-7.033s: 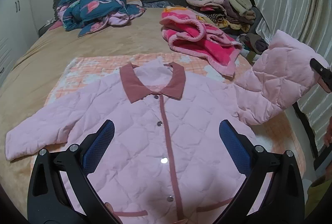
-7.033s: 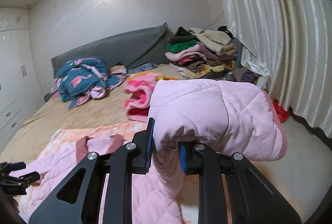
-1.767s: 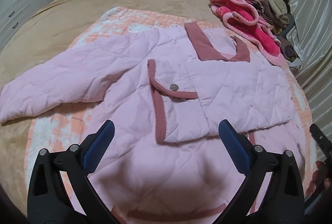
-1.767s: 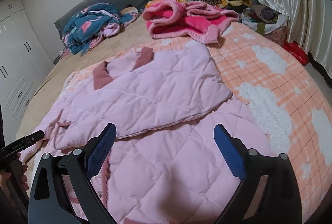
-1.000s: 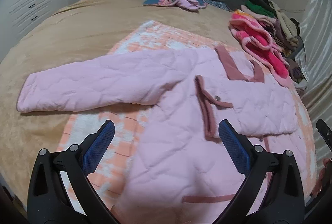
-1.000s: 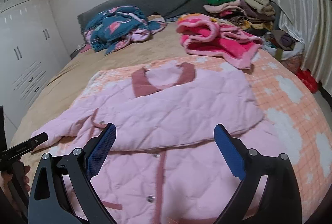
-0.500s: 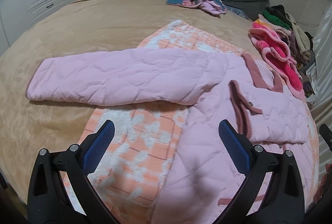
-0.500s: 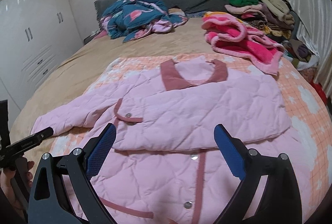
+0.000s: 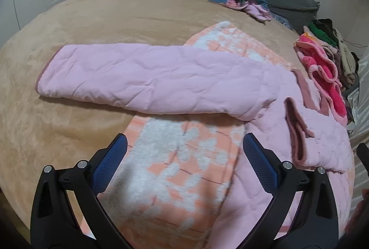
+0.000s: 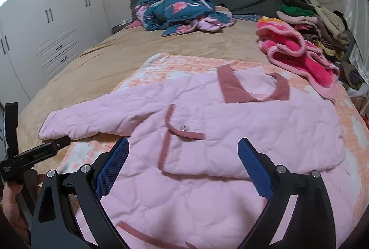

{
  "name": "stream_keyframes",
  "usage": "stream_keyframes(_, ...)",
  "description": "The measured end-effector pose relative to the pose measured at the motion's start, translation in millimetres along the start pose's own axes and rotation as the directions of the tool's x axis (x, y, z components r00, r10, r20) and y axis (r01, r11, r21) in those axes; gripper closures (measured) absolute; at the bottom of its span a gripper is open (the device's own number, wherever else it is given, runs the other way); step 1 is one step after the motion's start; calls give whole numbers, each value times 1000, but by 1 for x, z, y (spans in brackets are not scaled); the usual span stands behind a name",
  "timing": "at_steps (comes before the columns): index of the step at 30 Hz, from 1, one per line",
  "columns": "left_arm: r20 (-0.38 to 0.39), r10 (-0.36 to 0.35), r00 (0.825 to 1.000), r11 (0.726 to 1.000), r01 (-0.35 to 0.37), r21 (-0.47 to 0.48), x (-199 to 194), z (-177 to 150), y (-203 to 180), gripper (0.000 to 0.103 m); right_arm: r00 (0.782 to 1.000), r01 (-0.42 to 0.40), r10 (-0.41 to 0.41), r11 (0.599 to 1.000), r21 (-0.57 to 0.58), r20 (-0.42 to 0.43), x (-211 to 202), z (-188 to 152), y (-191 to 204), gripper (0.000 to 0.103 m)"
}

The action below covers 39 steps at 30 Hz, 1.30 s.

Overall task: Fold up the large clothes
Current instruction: 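Move the left gripper to the cuff of the other sleeve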

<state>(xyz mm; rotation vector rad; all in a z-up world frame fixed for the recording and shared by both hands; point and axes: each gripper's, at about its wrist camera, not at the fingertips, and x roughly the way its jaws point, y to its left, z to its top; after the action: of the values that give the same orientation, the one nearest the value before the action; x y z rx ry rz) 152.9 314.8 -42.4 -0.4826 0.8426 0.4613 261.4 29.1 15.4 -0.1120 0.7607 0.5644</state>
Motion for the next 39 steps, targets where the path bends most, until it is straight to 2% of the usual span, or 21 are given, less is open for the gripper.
stream_keyframes(9, 13, 27, 1000, 994, -25, -105, 3, 13, 43, 9, 998, -62, 60, 994, -85, -28, 29, 10, 55, 8)
stream_keyframes(20, -3, 59, 998, 968, -57, -244, 16, 22, 93, 9, 990, -123, 108, 978, -171, -94, 64, 9, 113, 8)
stream_keyframes(32, -10, 58, 998, 915, -57, -399, 31, 27, 141, 9, 978, -168, 133, 958, -232, -159, 93, 0, 149, 8)
stream_keyframes(39, 17, 46, 999, 876, -32, -481, 46, 33, 167, 9, 978, -173, 150, 971, -167, -143, 94, 4, 140, 8)
